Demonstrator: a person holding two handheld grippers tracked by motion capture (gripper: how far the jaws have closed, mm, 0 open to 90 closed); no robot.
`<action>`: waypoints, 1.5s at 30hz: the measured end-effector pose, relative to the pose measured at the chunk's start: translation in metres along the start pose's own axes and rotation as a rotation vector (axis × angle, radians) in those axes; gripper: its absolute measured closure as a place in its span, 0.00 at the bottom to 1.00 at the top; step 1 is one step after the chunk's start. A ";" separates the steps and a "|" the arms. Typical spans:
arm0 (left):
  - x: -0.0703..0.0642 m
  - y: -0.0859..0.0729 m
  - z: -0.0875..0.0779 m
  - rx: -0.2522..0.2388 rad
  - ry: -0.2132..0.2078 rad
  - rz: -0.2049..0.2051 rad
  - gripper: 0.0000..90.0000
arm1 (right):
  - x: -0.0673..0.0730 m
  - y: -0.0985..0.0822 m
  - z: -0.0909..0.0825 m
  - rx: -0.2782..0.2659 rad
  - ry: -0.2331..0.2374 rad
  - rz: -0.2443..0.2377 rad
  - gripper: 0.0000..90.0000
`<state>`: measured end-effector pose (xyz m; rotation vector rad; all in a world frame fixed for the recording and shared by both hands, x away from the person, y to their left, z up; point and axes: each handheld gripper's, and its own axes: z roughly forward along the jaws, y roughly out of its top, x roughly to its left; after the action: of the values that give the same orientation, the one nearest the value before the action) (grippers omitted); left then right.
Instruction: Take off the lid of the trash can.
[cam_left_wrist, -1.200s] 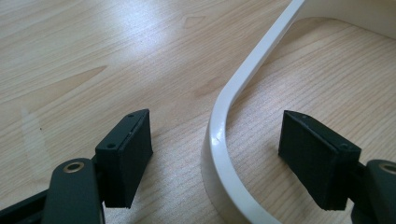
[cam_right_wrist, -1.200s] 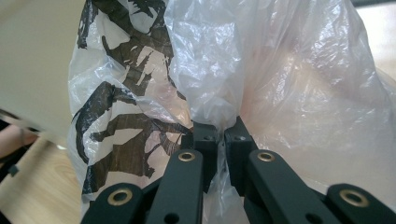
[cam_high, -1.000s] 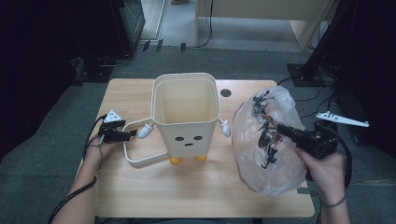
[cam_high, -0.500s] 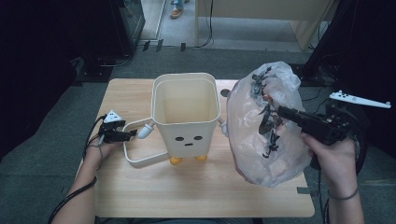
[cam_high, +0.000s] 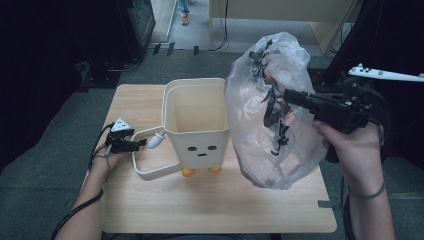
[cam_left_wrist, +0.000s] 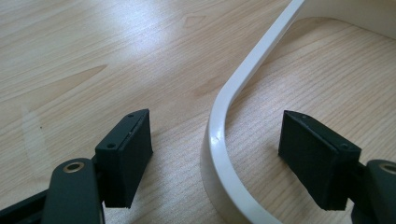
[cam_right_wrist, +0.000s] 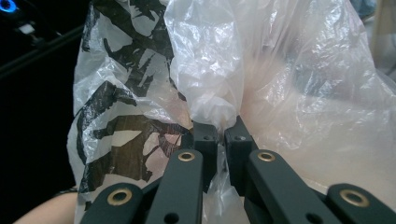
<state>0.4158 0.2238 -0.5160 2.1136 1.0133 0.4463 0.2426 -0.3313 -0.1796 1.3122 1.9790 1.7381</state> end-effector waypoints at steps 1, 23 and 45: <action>0.000 0.000 0.000 0.000 0.000 0.000 0.29 | 0.002 0.003 0.002 0.000 0.008 -0.002 0.98; 0.002 0.000 0.000 -0.004 -0.009 -0.008 0.29 | 0.028 0.034 0.110 0.116 0.137 0.005 0.98; 0.002 0.000 0.000 -0.006 -0.014 -0.014 0.29 | 0.050 0.053 0.174 0.221 0.297 0.081 0.97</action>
<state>0.4169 0.2257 -0.5158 2.1009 1.0168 0.4268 0.3527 -0.1788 -0.1641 1.2766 2.3697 1.8901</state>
